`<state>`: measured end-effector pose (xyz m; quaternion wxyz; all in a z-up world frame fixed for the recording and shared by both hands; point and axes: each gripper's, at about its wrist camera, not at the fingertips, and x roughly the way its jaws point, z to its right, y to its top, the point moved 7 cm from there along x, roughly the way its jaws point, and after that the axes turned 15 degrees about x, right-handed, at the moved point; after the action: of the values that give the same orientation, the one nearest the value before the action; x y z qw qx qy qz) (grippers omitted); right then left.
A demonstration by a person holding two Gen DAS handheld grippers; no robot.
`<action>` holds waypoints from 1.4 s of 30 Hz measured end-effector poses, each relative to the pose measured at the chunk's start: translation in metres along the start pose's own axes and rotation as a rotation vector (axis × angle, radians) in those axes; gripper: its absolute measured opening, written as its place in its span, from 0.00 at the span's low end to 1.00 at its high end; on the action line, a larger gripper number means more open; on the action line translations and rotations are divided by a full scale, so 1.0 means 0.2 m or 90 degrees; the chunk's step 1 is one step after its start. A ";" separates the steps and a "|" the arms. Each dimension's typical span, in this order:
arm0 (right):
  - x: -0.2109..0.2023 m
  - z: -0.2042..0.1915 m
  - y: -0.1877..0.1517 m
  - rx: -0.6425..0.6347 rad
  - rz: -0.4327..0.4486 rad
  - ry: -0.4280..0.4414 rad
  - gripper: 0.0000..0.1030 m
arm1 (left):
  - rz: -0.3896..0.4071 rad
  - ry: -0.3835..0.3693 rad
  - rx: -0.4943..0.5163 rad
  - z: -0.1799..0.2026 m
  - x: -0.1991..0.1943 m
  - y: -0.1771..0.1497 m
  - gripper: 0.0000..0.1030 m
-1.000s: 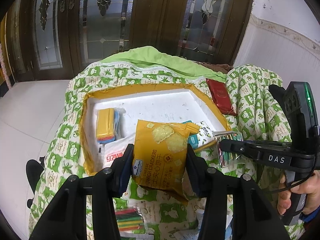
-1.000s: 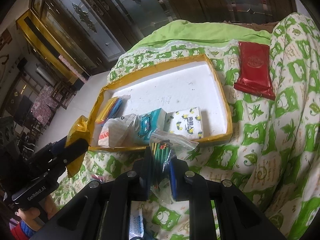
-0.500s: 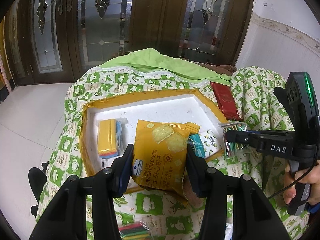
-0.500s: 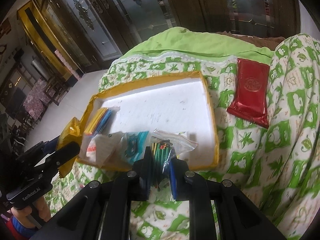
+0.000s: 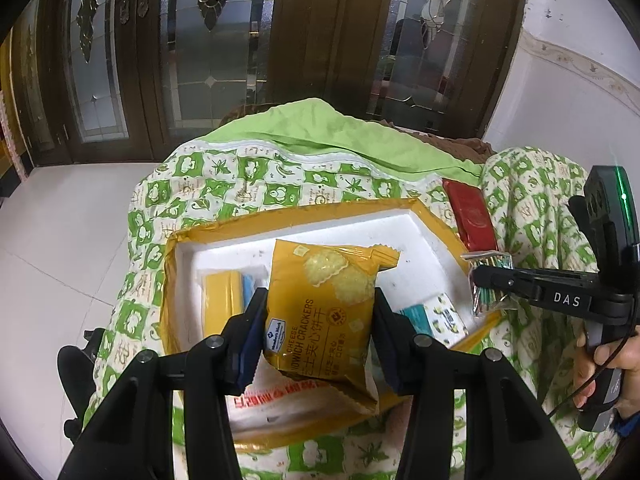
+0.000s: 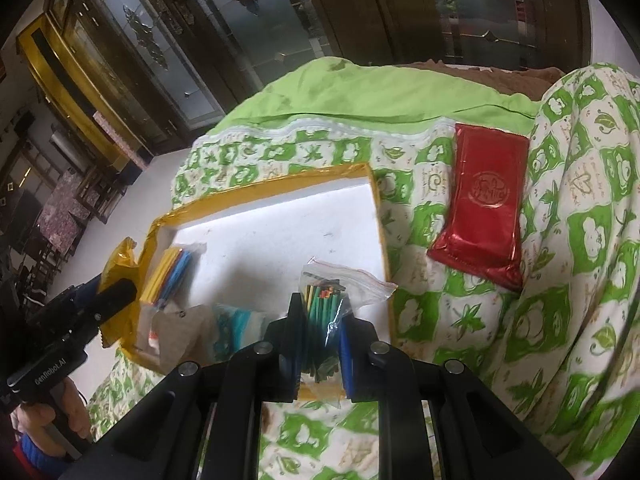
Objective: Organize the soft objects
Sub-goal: 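Carry the cracker bag and green-stick bag over the foam tray with both tools, then lower and open both tools to drop the two bags into the tray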
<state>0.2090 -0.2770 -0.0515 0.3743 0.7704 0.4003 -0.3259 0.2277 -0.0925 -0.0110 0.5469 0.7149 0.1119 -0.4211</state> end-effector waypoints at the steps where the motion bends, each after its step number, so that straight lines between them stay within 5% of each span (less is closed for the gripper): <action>1: 0.01 0.01 0.00 -0.006 -0.002 -0.012 0.16 | -0.003 0.000 -0.001 0.00 0.02 0.01 0.47; 18: 0.17 0.03 -0.07 -0.149 -0.013 -0.176 0.16 | -0.052 -0.009 0.012 0.04 0.28 0.05 0.47; 42: 0.24 0.03 -0.13 -0.157 -0.038 -0.181 0.16 | -0.103 0.005 -0.001 0.01 0.45 -0.08 0.47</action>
<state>0.2088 -0.2530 -0.1012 0.5088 0.6527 0.4028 -0.3909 0.2721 -0.1145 -0.0875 0.5111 0.7048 0.1720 -0.4609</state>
